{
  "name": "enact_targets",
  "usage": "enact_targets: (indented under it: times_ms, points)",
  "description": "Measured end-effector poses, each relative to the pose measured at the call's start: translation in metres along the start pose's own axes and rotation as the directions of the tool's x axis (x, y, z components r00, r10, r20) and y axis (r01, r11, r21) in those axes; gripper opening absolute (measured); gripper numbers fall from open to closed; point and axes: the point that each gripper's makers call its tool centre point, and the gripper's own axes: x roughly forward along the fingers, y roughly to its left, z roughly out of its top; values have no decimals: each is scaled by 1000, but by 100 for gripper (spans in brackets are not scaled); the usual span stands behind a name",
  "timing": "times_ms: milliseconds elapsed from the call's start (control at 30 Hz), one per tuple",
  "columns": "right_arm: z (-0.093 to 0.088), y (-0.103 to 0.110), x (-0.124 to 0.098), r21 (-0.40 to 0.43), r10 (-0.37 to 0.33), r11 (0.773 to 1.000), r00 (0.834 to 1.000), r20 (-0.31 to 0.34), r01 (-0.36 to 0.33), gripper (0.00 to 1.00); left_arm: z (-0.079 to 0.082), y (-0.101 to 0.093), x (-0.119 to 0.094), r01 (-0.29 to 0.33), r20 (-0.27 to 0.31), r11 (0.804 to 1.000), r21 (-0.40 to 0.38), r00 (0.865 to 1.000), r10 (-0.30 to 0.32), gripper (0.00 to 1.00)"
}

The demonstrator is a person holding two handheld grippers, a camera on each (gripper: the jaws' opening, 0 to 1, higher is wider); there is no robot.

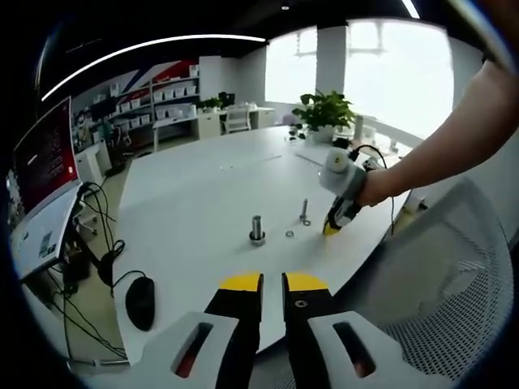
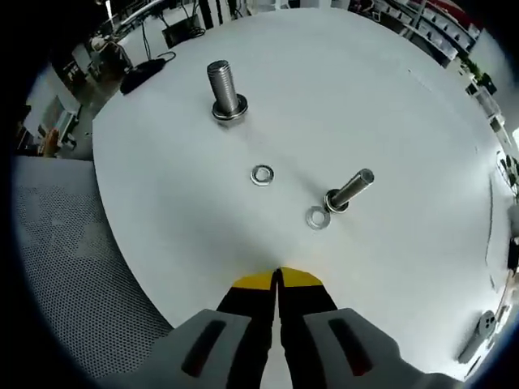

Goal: Place the washer onto the threaded stud by aligning its center hole with the stud, sliding it down to the base, and recovering from edge contact or off-axis alignment until the washer reaches the visible bottom stop.

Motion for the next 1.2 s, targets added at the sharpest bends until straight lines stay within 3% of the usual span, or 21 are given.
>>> enact_targets:
  times_ms: [33, 133, 267, 567, 633, 700, 767, 800, 933, 1033, 1200]
  points:
    - [-4, 4, -2, 36, -32, 999, 999, -6, 32, 3, 0, 0, 0, -1, 0, 1000, -2, 1000, 1, 7]
    - [-5, 10, -6, 32, -40, 999, 999, -7, 40, 3, -2, 1, 0, -3, -8, 1000, -7, 1000, 2, 7]
    - [-5, 4, 0, 57, -8, 998, 999, -34, 10, 3, -1, -1, 0, 4, -6, 1000, -2, 1000, -4, 7]
    - [-4, -1, 2, 32, -42, 999, 999, -29, 43, 3, -1, -1, 0, 6, -7, 1000, -2, 1000, -6, 7]
    - [-5, 9, -7, 76, -34, 996, 999, -26, 36, 4, -1, -1, 0, 5, -4, 1000, -2, 1000, -5, 7]
    - [-4, 9, -7, 131, -27, 991, 999, -18, 29, 7, 0, -1, -1, 3, -2, 1000, -5, 1000, -3, 7]
    - [-2, 0, -12, 133, -79, 988, 997, 5, 78, 16, -1, 0, 0, 1, -1, 1000, -6, 1000, -1, 7]
    - [1, -10, -7, 144, -80, 987, 997, 16, 77, 16, -1, 1, 0, 1, -1, 1000, -8, 1000, -1, 7]
    - [7, -15, -7, 162, -98, 983, 995, 28, 92, 21, 0, -1, 0, 4, 0, 1000, -4, 1000, -4, 7]
    - [12, -10, -9, 175, -105, 980, 994, 39, 97, 23, 0, -1, 0, 4, -1, 1000, -4, 1000, -4, 7]
    - [21, -19, -2, 214, -119, 971, 991, 58, 104, 25, -1, 1, 0, 2, 2, 1000, -6, 1000, -2, 7]
